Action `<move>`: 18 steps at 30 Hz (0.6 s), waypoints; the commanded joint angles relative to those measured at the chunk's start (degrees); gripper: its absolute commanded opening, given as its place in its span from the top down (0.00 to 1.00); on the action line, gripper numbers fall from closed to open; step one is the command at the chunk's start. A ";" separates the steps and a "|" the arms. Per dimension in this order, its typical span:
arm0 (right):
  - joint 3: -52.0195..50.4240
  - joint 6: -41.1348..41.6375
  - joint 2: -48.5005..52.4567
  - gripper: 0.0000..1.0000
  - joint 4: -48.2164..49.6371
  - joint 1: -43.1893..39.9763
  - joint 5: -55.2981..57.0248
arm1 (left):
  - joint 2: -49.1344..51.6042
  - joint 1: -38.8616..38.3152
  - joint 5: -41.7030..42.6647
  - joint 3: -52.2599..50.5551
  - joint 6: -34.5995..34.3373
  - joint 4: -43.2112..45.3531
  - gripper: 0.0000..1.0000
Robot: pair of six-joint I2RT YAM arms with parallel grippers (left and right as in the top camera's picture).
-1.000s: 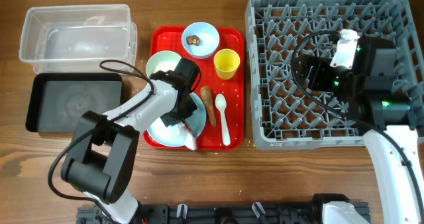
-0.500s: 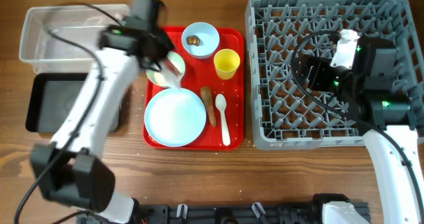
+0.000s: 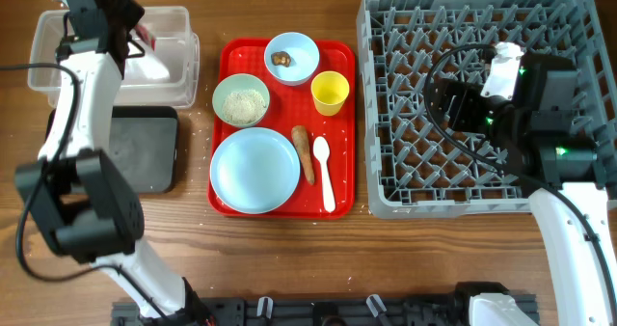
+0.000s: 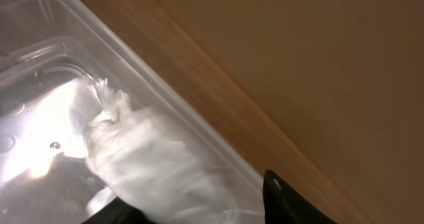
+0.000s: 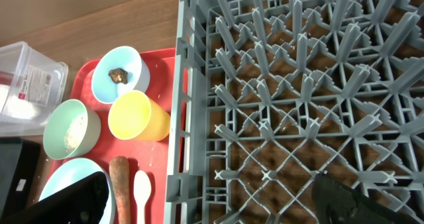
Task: Sort waste into correct bins and load items into the dishwasher rack
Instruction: 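Carry the wrapper and tissue to the clear bin and open the left gripper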
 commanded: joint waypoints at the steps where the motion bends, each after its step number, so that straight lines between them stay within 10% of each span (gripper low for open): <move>1: 1.53 0.46 0.50 0.00 0.09 -0.11 -0.74 | 3.63 0.02 -0.76 0.09 0.52 1.25 0.00; 18: 1.53 0.46 0.50 0.01 0.15 -0.11 -0.74 | -11.96 -1.86 0.68 0.09 10.03 -10.47 0.00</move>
